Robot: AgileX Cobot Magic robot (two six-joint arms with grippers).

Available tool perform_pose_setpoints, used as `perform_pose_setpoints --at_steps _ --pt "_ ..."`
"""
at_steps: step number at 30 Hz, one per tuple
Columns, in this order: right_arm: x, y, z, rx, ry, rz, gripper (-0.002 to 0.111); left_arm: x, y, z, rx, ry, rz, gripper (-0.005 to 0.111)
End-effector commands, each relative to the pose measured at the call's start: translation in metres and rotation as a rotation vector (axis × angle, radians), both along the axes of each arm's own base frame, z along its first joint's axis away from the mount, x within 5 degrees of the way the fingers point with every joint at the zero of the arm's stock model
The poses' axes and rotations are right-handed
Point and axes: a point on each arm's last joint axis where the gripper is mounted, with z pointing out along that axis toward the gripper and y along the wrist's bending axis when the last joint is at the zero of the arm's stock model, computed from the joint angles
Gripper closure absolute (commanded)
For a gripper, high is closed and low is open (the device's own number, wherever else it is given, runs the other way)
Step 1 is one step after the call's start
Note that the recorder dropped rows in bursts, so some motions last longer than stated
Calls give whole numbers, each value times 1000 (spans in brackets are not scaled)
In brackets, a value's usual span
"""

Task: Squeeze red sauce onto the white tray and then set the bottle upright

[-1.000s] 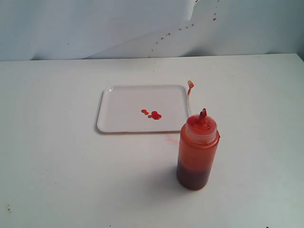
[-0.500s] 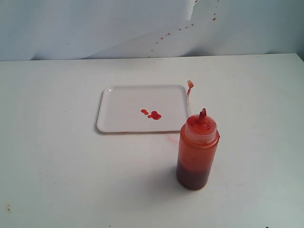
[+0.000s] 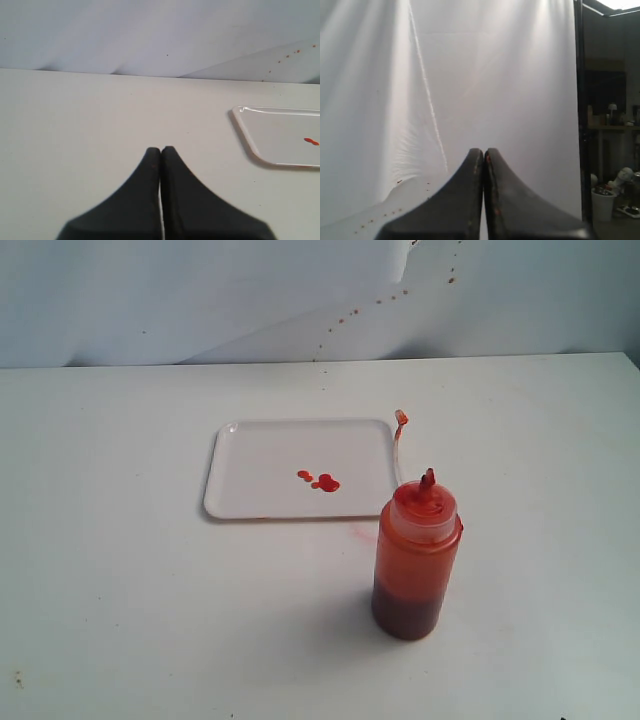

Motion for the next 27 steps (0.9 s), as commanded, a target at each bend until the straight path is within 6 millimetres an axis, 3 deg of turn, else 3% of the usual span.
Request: perform_pose_setpoints --at_steps 1,5,9,13,18,27 --pt "1 4 -3 -17 28 33 108 0 0 -1 -3 -6 3 107" --pt "13 0 -35 -55 152 1 108 0 0 -1 -1 -6 3 107" --pt "22 -7 -68 67 256 -34 108 0 0 -1 -1 -6 3 107" --pt "24 -7 -75 93 272 -36 108 0 0 -1 -2 -6 3 107" --pt "28 -8 -104 104 356 -39 108 0 0 -1 -2 -6 3 107" --pt "28 -8 -109 111 415 -40 108 0 0 -1 4 -5 2 107"
